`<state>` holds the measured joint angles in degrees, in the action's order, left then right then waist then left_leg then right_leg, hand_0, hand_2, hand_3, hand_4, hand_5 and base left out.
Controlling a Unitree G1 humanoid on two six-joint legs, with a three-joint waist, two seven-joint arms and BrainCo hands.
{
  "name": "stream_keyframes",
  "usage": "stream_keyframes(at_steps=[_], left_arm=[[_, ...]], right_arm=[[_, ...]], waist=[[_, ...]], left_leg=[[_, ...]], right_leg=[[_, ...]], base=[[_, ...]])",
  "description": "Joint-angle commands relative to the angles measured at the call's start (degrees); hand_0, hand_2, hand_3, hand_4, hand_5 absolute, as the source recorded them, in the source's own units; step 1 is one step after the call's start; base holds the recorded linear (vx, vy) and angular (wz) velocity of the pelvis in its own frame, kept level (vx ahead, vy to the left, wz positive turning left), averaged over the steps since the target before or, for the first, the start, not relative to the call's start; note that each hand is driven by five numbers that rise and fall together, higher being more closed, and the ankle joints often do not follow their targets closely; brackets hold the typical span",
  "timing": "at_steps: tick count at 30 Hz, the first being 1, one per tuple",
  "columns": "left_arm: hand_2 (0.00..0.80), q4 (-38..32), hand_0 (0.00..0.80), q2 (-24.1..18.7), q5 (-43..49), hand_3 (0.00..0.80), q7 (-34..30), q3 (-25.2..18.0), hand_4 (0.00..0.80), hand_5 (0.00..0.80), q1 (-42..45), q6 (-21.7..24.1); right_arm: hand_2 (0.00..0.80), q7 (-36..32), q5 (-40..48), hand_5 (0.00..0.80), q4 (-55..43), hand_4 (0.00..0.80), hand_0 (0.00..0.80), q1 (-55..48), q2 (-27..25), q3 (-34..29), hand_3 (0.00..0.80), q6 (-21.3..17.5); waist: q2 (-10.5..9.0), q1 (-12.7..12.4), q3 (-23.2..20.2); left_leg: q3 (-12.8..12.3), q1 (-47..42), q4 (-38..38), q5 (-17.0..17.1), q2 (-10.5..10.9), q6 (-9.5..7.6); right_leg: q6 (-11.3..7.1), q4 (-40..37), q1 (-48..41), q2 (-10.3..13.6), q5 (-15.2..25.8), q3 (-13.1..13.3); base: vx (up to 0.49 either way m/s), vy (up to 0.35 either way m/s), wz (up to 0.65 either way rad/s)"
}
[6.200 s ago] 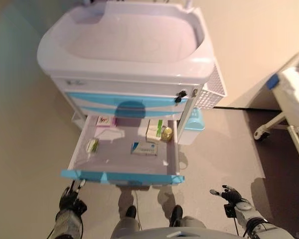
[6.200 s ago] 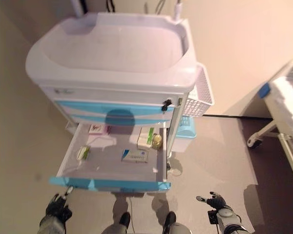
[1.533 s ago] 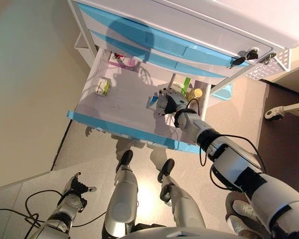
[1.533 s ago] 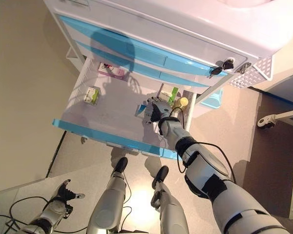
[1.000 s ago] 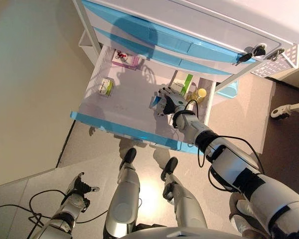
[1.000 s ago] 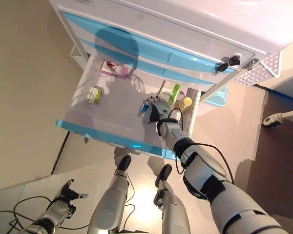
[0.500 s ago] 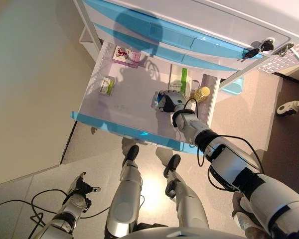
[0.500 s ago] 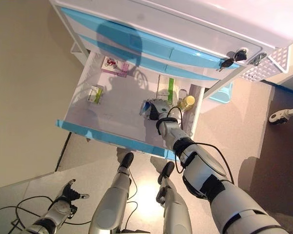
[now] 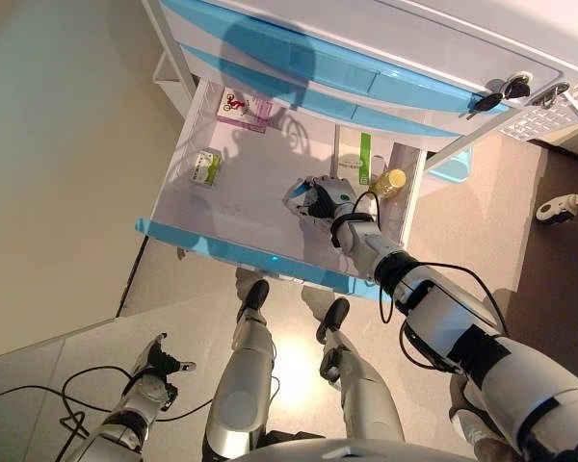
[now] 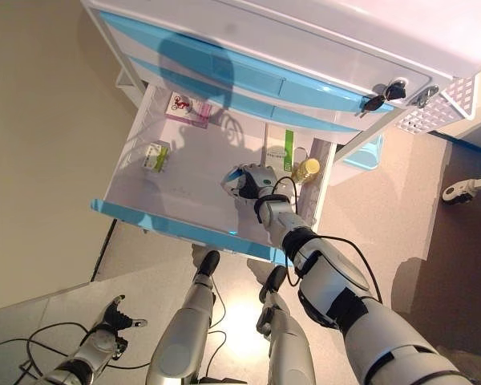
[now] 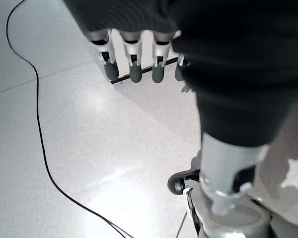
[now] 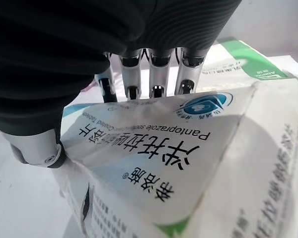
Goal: Open the drawer and pick up the medicine
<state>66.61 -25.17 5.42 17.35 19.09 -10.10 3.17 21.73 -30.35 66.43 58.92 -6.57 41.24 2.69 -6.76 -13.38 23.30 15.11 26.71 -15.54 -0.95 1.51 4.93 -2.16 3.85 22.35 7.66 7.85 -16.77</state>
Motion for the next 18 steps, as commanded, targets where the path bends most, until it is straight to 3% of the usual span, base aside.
stream_keyframes(at_steps=[1,18], left_arm=[[0.0,1.9,0.0,-0.3,-1.1,0.0,1.1,0.5,0.0,0.0,-0.5,0.1],[0.0,1.7,0.0,0.1,-1.6,0.0,1.5,-0.2,0.0,0.0,-0.2,0.3]], right_arm=[[0.8,-0.7,-1.9,0.8,2.1,0.8,0.8,0.2,-0.4,1.0,0.8,0.4],[0.8,-0.1,0.9,0.8,-4.4,0.8,0.8,-0.7,-2.4,0.4,0.8,-1.2]], waist=[[0.84,-0.5,3.1],[0.46,0.7,2.8]], left_leg=[[0.5,0.0,6.2,5.1,3.6,-4.44],[-0.2,-0.2,5.9,4.9,3.5,-4.41]], right_leg=[[-4.54,5.8,-0.9,0.5,-4.6,1.8],[-4.51,6.2,-0.8,0.5,-4.6,2.3]], base=[[0.0,0.0,0.0],[0.0,0.0,0.0]])
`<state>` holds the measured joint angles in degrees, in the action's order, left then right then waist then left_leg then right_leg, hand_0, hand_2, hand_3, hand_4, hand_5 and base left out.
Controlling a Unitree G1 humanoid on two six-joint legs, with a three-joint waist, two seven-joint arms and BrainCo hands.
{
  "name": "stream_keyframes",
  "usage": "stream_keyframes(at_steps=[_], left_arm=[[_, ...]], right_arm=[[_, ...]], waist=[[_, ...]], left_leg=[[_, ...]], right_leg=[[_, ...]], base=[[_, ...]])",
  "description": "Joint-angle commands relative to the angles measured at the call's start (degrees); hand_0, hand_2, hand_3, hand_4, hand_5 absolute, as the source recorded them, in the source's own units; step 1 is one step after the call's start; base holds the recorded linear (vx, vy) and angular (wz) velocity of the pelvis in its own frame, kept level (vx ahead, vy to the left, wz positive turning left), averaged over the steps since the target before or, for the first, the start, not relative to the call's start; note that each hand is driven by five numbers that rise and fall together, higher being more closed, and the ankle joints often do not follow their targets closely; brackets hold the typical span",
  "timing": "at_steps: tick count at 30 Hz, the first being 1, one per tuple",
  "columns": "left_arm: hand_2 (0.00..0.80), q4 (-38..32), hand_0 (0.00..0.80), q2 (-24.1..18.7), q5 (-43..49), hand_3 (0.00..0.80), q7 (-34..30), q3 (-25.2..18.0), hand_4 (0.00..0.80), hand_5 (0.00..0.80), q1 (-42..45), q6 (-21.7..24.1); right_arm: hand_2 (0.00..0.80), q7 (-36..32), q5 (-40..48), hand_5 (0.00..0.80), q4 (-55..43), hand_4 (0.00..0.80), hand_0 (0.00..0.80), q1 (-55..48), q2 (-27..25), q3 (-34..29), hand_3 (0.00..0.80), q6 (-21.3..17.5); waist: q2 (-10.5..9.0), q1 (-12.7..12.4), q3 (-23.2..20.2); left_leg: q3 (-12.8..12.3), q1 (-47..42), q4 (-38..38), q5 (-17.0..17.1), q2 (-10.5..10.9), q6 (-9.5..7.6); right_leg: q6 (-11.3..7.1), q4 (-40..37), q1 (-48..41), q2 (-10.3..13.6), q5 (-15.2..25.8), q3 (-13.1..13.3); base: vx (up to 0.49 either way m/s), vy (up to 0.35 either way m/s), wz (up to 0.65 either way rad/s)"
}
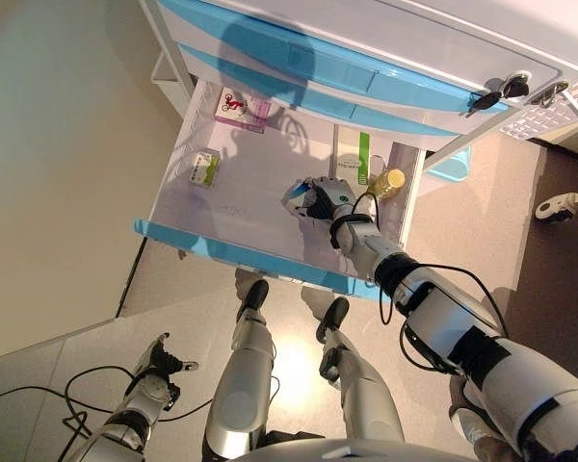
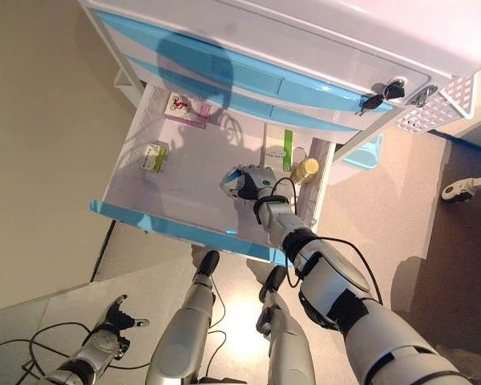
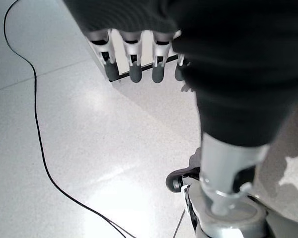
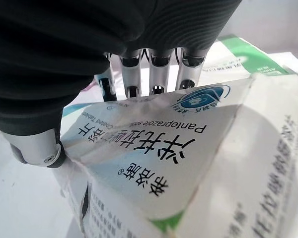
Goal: Open the drawer and pick up the medicine
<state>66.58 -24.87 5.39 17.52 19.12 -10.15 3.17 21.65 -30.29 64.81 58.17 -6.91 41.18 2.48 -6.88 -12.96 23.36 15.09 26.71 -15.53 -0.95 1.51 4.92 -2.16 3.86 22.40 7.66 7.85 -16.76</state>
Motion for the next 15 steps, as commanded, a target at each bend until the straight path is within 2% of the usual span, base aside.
stream_keyframes(at_steps=[1,15], left_arm=[[0.0,1.8,0.0,-0.1,-1.6,0.0,1.3,-0.2,0.0,0.0,-0.2,0.3],[0.0,1.7,0.0,0.0,-1.8,0.0,1.7,-2.3,0.0,0.0,0.6,0.6]], right_arm=[[0.8,0.0,0.8,0.8,-2.8,0.8,0.8,0.1,-2.1,0.5,0.8,-0.9],[0.8,0.4,2.5,0.8,-16.7,0.8,0.8,-2.5,-7.4,-0.7,0.8,-3.1]], waist=[[0.57,0.3,2.7],[-0.39,1.5,2.3]], left_leg=[[-0.2,-0.2,5.9,4.9,3.5,-4.4],[-0.7,-0.2,5.6,4.6,3.3,-4.39]], right_leg=[[-4.51,6.2,-0.9,0.5,-4.6,2.3],[-4.46,6.5,-0.6,0.3,-4.7,2.8]], base=[[0.0,0.0,0.0],[-0.004,-0.003,-0.03]])
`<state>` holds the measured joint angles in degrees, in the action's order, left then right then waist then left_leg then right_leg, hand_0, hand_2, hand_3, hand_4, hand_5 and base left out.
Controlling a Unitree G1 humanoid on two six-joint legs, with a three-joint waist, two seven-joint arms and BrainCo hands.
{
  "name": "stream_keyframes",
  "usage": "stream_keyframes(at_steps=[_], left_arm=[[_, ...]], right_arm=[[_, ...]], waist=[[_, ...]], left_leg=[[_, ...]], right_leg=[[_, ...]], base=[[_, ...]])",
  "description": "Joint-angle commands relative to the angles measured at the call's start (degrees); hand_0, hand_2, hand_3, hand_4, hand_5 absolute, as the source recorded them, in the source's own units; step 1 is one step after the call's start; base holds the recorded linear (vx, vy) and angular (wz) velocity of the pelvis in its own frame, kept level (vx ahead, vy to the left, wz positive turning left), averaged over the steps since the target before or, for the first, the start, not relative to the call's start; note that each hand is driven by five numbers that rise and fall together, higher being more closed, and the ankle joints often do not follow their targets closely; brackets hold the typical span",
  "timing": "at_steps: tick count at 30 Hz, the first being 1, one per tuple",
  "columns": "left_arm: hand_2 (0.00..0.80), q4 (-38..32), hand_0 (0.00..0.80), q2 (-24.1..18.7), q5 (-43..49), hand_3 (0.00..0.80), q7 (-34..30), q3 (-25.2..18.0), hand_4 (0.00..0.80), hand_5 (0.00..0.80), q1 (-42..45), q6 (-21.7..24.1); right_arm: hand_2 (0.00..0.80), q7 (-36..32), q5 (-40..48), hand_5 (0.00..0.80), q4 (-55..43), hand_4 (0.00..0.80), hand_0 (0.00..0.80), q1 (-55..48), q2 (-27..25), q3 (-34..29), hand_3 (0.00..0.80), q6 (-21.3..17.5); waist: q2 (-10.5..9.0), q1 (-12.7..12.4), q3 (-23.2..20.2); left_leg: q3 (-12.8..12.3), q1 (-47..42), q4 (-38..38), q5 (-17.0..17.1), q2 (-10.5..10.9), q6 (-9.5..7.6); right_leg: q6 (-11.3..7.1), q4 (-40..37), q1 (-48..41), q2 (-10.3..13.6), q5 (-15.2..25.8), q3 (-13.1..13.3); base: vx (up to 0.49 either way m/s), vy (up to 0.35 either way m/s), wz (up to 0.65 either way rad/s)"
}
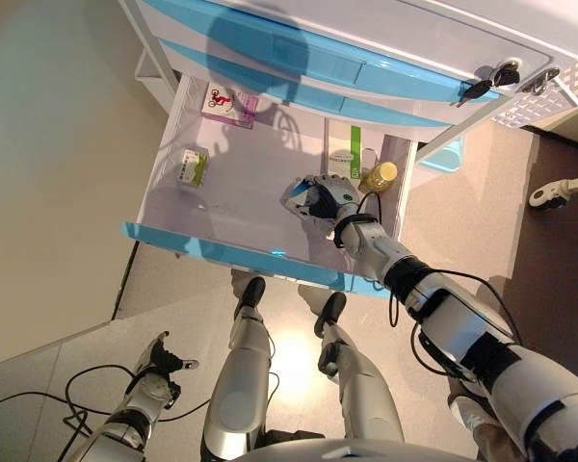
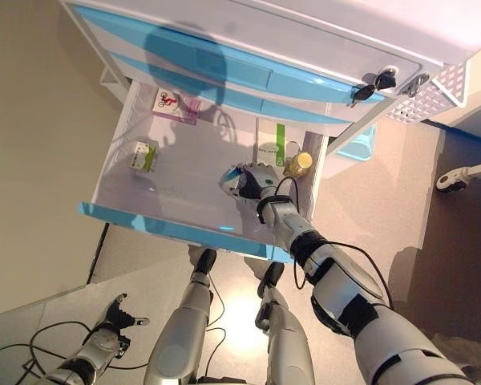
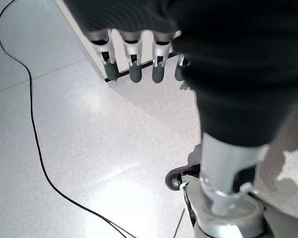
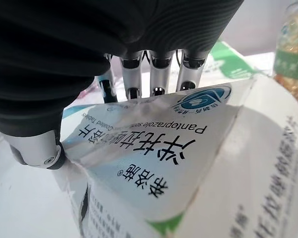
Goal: Open the drawer and pick up the medicine
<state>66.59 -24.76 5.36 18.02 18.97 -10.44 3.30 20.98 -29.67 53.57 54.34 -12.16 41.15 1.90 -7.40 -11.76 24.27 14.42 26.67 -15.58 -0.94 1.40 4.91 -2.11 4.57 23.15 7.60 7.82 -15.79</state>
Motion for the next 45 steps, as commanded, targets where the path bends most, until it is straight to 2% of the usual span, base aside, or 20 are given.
stream_keyframes(at_steps=[1,14,23,33,40,45], left_arm=[[0.0,1.7,0.0,-0.1,-1.8,0.0,1.2,-2.1,0.0,0.0,0.9,0.4],[0.0,1.1,0.0,0.3,-0.6,0.0,0.5,-2.5,0.0,0.0,1.8,0.5],[0.0,1.8,0.0,1.5,0.9,0.0,-0.9,-3.5,0.0,0.0,4.4,0.2],[0.0,2.7,0.0,2.2,2.7,0.0,-2.4,-7.0,0.0,0.0,8.5,-0.1],[0.0,3.6,0.0,3.1,4.0,0.0,-3.1,-10.0,0.0,0.0,11.1,-0.8],[0.0,4.1,0.0,3.9,4.9,0.0,-3.5,-11.1,0.0,0.0,12.3,-1.2]], right_arm=[[0.8,1.1,1.9,0.8,-5.5,0.8,0.8,1.4,-2.2,-0.7,0.8,-2.5],[0.8,0.4,2.6,0.8,-12.0,0.8,0.8,-1.4,-5.5,-1.9,0.8,-3.6],[0.8,-1.4,3.2,0.8,-15.5,0.8,0.8,-6.3,-7.4,-3.1,0.8,-4.5],[0.8,-4.3,3.3,0.8,-22.2,0.8,0.8,-12.8,-10.4,-6.1,0.8,-5.8],[0.8,-5.9,5.1,0.8,-30.9,0.8,0.8,-20.1,-14.3,-11.5,0.8,-6.5],[0.8,-6.0,6.3,0.8,-34.8,0.8,0.8,-24.9,-15.9,-15.3,0.8,-6.9]], waist=[[0.14,0.3,1.4],[-0.07,1.2,-1.2],[0.04,2.8,-7.9],[1.24,4.3,-14.6],[2.09,5.5,-19.4],[2.58,6.3,-21.2]], left_leg=[[0.0,-0.2,5.7,4.6,3.4,-4.39],[-0.7,-1.7,6.4,4.6,3.3,-4.51],[-3.0,-7.8,10.9,4.7,2.4,-4.55],[-5.8,-16.4,15.8,4.1,1.2,-4.45],[-7.3,-20.9,18.3,3.8,0.4,-4.24],[-7.8,-22.5,18.7,3.4,0.1,-4.2]], right_leg=[[-4.5,5.8,-1.3,0.4,-4.7,1.9],[-4.9,4.9,-2.9,0.6,-4.1,2.5],[-6.06,0.7,-8.5,0.9,-2.8,3.3],[-6.67,-3.7,-15.0,-0.2,-2.4,5.0],[-6.87,-5.8,-18.7,-0.6,-2.9,5.6],[-6.81,-6.3,-20.2,-0.6,-3.3,5.8]], base=[[0.0,0.0,0.0],[0.004,0.004,-0.01],[0.069,0.047,-0.08],[0.092,0.03,-0.2],[0.076,0.011,-0.16],[0.056,0.01,-0.07]])
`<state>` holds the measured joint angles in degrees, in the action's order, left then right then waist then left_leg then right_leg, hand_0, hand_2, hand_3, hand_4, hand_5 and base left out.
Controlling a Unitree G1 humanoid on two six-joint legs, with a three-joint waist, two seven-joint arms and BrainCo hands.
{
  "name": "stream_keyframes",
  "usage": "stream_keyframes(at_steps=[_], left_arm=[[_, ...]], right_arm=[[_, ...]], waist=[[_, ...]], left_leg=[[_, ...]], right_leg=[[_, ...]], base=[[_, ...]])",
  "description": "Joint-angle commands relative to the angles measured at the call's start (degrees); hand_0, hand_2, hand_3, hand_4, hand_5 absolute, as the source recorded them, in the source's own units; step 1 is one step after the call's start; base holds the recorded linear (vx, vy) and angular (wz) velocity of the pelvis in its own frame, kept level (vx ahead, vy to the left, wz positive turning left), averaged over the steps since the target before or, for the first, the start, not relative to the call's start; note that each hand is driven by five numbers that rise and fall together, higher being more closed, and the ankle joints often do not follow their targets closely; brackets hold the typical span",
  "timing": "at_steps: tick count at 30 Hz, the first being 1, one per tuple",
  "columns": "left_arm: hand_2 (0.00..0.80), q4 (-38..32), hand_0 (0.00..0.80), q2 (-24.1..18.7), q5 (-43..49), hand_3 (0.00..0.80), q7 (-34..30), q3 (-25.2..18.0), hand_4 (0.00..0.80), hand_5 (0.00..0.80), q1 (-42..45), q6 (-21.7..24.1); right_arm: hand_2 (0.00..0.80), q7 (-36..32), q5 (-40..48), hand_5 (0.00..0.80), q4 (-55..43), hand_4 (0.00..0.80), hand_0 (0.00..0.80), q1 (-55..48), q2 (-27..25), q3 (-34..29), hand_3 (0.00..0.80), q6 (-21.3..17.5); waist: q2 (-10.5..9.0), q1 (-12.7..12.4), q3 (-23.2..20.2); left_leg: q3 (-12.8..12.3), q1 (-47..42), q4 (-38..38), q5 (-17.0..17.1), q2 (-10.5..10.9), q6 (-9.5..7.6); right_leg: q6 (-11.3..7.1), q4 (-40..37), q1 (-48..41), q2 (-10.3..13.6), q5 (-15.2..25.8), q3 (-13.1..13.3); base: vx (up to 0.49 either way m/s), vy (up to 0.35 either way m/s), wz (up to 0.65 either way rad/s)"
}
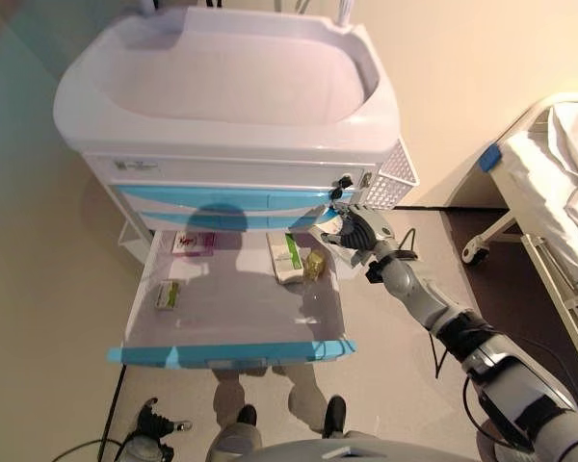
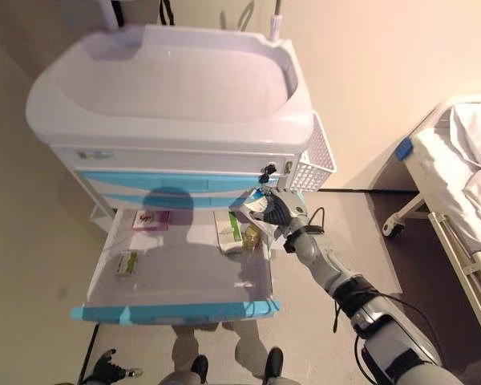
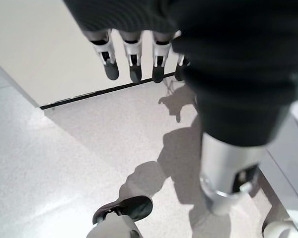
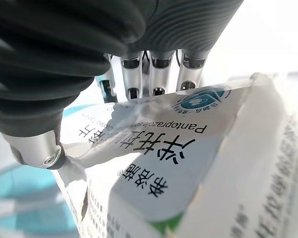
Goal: Open the drawer and pick up the medicine
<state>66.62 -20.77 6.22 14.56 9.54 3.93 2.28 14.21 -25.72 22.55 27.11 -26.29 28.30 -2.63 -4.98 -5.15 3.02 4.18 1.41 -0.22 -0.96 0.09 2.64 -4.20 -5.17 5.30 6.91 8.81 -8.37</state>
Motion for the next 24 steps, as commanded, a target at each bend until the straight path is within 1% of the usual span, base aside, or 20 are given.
stream_keyframes(at_steps=[1,7,13,20,24], left_arm=[[0.0,4.3,0.0,0.2,4.6,0.0,-0.2,-2.3,0.0,0.0,-1.7,-0.5],[0.0,4.6,0.0,1.1,5.9,0.0,-0.5,-3.3,0.0,0.0,-0.4,-0.8],[0.0,4.6,0.0,1.6,6.4,0.0,-0.6,-3.7,0.0,0.0,0.1,-1.1],[0.0,4.4,0.0,1.8,6.6,0.0,-0.5,-3.5,0.0,0.0,0.5,-1.4],[0.0,4.3,0.0,1.6,6.7,0.0,-0.5,-3.5,0.0,0.0,0.8,-1.8]], right_arm=[[0.8,0.8,2.9,0.8,-6.1,0.8,0.8,0.1,-2.5,-4.4,0.8,-2.5],[0.8,0.9,3.7,0.8,-11.4,0.8,0.8,-5.1,-3.9,-8.9,0.8,-3.1],[0.8,2.0,5.0,0.8,-13.5,0.8,0.8,-7.6,-3.7,-12.3,0.8,-3.1],[0.8,4.0,6.9,0.8,-13.3,0.8,0.8,-6.7,-3.1,-14.8,0.8,-2.5],[0.8,6.1,8.7,0.8,-12.7,0.8,0.8,-4.5,-2.8,-16.7,0.8,-2.0]], waist=[[0.3,0.0,-0.5],[0.83,0.8,-2.0],[1.05,1.3,-2.6],[1.04,1.3,-2.9],[0.68,1.0,-2.9]], left_leg=[[2.1,2.1,3.5,3.2,1.3,-1.9],[1.5,0.6,4.0,2.7,1.2,-1.91],[1.2,-0.3,4.1,2.3,1.2,-1.99],[1.1,-0.6,4.0,2.0,1.2,-2.08],[1.4,-0.7,4.0,1.8,1.1,-2.13]], right_leg=[[-4.73,3.1,-3.0,0.1,-4.3,-1.6],[-4.7,2.6,-4.1,0.0,-4.6,-1.1],[-4.66,2.3,-4.7,0.0,-4.6,-0.7],[-4.56,2.3,-4.8,-0.1,-4.6,-0.5],[-4.5,2.2,-5.0,-0.1,-4.6,-0.5]], base=[[0.059,0.001,-0.1],[0.04,0.009,-0.06],[0.007,0.002,-0.02],[0.0,0.0,0.0],[0.016,-0.003,0.0]])
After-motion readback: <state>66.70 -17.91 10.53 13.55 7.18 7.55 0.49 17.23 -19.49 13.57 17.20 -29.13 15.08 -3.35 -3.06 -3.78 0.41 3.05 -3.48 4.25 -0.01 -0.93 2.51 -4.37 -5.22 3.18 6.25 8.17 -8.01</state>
